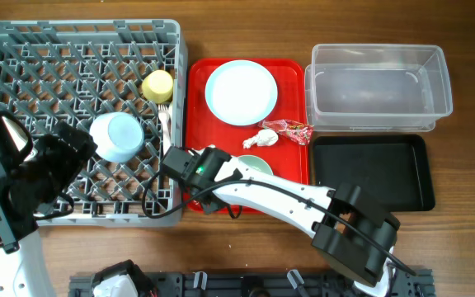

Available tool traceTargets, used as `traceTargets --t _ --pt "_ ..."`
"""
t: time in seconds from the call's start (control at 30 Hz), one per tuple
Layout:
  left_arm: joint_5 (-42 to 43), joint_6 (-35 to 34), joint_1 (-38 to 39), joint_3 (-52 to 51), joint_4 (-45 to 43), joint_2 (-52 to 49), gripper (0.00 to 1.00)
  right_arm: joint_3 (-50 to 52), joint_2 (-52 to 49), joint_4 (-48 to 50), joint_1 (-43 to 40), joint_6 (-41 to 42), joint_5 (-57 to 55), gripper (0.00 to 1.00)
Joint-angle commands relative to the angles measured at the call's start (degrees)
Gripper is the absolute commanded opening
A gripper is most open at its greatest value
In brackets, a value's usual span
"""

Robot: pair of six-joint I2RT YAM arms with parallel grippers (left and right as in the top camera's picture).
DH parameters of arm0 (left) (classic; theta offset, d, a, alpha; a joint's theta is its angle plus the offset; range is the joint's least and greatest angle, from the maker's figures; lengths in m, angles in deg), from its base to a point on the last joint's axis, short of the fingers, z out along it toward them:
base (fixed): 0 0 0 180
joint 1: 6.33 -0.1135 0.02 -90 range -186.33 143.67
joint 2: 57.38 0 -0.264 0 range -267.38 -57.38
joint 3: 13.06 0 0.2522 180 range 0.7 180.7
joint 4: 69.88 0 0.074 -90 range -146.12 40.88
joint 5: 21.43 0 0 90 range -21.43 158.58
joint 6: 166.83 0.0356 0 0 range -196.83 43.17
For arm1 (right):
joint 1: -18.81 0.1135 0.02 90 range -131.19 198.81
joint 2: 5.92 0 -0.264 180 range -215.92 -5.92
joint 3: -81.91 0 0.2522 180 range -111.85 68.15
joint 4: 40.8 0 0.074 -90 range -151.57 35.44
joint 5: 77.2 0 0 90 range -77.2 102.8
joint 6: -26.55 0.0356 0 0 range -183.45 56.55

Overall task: Sort waste into correct bins and load items into the dishwasher rack
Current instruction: 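Reach the right gripper to the green rice bowl and grasp its rim, then carry the green bowl over the black tray and tip the rice out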

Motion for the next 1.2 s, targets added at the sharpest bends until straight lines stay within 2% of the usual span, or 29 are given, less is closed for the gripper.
traceTargets --t 0.0,0.07,0.13,0.2,0.4,0.53,0.73,0.87,0.93,1.0,1.17 --pt "-0.8 0.3 -0.2 0.1 0.6 0.0 1.0 1.1 -0.8 1.9 0.0 -0.4 -1.7 0.27" --pt "-0.8 0.3 -0.2 0.1 0.7 0.0 1.0 2.4 -0.8 2.0 0.0 -0.4 -1.7 0.25" --pt "-0.8 0.3 -0.2 0.1 0.7 0.0 1.0 2.8 -0.8 1.5 0.0 -0.4 -1.7 0.13" --pt "-0.8 0.3 -0.2 0.1 0.6 0.0 1.0 2.8 -0.8 1.5 0.0 -0.2 -1.7 0.06" --pt "-0.8 0.3 -0.2 0.1 0.6 0.0 1.0 2.6 -0.5 0.8 0.0 -0.2 -1.0 0.04" --pt "-0.8 0.3 -0.2 0.1 0.6 0.0 1.0 -1.5 6.0 -5.6 -3.0 -0.2 -3.0 0.04" --pt "-0.8 0.3 -0.2 0.1 0.7 0.0 1.0 -1.4 27.3 -10.1 -13.0 -0.3 0.8 0.04" --pt "-0.8 0.3 -0.2 0.1 0.6 0.0 1.0 -1.1 39.6 -16.4 -21.9 -0.5 0.7 0.04" --pt "-0.8 0.3 -0.2 0.1 0.7 0.0 1.0 -0.8 43.6 -16.7 -27.4 -4.2 3.5 0.04" --pt "-0.8 0.3 -0.2 0.1 0.6 0.0 1.0 -0.5 45.3 -16.6 -33.5 -9.0 10.8 0.04" --pt "-0.8 0.3 -0.2 0.1 0.6 0.0 1.0 1.0 45.4 -16.0 -46.8 -18.1 24.9 0.04"
